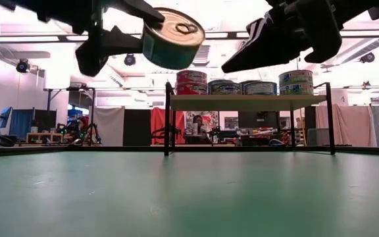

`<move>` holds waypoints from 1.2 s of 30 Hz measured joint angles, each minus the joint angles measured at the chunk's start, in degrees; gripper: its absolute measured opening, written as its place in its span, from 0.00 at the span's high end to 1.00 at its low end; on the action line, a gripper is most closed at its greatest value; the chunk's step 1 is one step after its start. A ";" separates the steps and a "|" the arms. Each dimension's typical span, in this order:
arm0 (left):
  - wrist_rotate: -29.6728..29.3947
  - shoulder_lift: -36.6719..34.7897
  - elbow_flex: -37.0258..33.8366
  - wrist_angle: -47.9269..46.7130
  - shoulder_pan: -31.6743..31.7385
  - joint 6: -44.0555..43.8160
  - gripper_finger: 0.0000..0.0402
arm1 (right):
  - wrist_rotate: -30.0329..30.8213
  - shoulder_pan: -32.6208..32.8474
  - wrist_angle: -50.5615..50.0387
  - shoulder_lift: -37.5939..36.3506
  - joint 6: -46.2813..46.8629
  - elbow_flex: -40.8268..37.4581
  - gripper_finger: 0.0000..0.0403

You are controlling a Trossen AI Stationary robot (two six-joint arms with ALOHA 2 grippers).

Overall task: Stack canned seafood by type on shelf
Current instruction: Stack the blue/pink tuna can on top of the other blue/pink tuna can on the shelf

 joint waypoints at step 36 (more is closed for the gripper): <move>-0.44 0.52 -10.26 44.86 9.37 -6.86 0.55 | 23.91 3.64 2.16 -0.02 -68.79 15.47 0.97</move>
